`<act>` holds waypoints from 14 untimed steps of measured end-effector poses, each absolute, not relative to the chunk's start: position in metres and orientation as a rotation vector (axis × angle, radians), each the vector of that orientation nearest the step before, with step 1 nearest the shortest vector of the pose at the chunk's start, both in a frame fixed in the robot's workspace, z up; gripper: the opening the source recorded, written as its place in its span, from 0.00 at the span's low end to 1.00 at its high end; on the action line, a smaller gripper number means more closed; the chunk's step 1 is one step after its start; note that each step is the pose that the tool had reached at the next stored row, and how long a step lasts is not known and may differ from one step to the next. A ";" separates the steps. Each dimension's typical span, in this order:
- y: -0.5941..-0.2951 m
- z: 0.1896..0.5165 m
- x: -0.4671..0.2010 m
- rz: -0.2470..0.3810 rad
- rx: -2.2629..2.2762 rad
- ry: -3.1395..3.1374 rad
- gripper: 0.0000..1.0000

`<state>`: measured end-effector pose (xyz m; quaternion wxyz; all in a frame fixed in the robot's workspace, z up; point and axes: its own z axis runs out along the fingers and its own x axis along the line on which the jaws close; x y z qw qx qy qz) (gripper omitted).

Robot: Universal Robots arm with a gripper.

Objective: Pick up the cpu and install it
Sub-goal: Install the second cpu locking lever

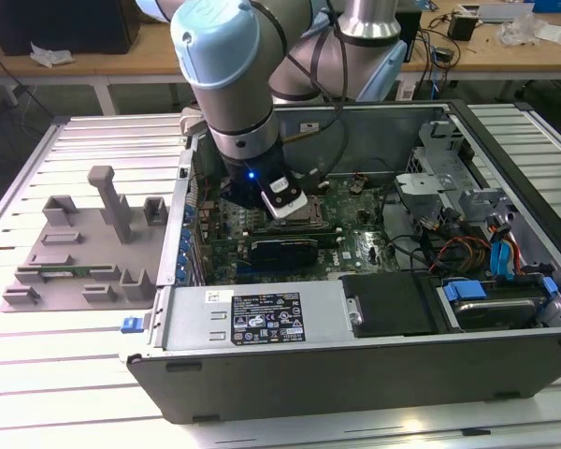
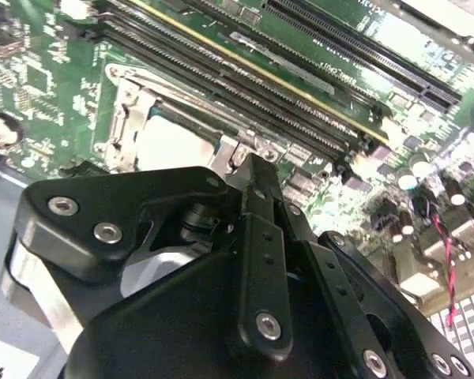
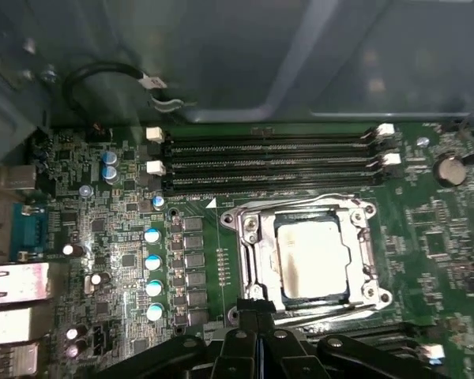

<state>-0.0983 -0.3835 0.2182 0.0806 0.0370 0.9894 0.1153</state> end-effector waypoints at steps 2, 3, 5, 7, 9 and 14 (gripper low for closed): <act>-0.384 0.231 -0.097 0.328 0.111 2.963 0.11; -0.383 0.232 -0.097 0.321 0.112 2.966 0.11; -0.383 0.234 -0.095 0.300 0.115 2.974 0.11; -0.383 0.234 -0.090 0.296 0.116 2.975 0.11; -0.383 0.234 -0.084 0.294 0.117 2.976 0.11; -0.381 0.234 -0.053 0.290 0.117 2.977 0.11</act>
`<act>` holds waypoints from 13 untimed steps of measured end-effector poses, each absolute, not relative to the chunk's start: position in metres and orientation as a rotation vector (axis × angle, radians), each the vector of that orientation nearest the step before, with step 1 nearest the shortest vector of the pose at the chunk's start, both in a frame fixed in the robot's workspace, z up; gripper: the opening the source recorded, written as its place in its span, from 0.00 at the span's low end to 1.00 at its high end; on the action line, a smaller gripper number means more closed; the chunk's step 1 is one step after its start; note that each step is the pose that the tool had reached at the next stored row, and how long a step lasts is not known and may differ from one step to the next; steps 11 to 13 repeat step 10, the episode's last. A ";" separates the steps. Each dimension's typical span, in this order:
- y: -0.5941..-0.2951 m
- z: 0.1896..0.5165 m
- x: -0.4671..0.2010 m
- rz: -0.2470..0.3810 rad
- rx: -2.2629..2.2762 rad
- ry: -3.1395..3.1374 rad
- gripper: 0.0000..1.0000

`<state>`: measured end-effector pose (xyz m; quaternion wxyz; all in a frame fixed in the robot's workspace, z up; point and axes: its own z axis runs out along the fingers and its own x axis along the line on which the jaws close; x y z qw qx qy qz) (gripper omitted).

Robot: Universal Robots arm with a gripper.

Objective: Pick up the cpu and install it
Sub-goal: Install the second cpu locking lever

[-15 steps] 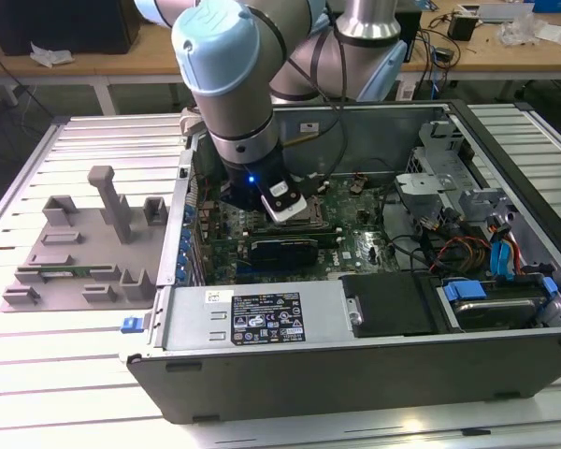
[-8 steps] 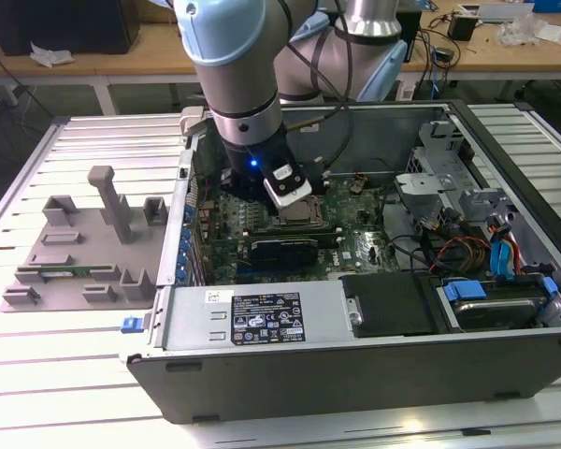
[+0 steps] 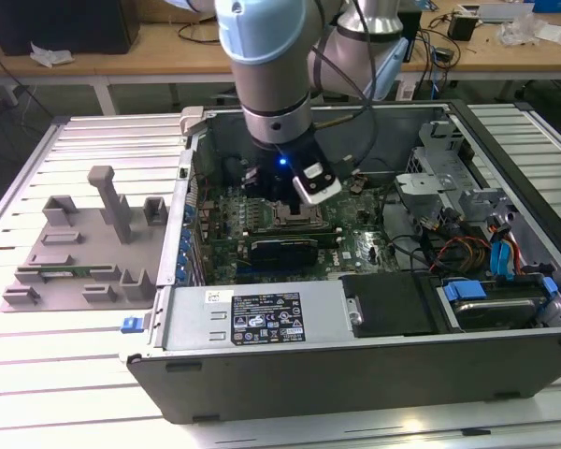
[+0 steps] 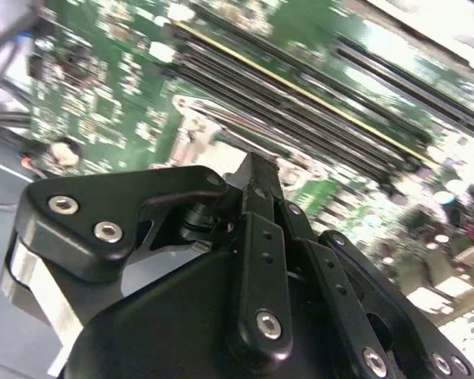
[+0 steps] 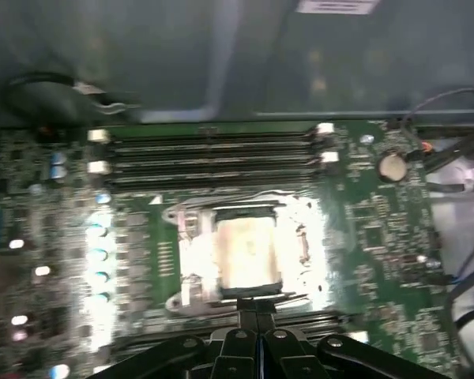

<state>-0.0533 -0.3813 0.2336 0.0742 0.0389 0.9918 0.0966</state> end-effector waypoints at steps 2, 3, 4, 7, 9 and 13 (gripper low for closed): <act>-0.378 0.234 -0.047 0.288 0.117 2.977 0.11; -0.376 0.234 -0.046 0.287 0.117 2.978 0.11; -0.374 0.234 -0.044 0.287 0.117 2.979 0.11; -0.366 0.232 -0.042 0.286 0.121 2.987 0.11; -0.360 0.228 -0.043 0.283 0.122 2.996 0.11; -0.360 0.228 -0.046 0.283 0.122 2.996 0.11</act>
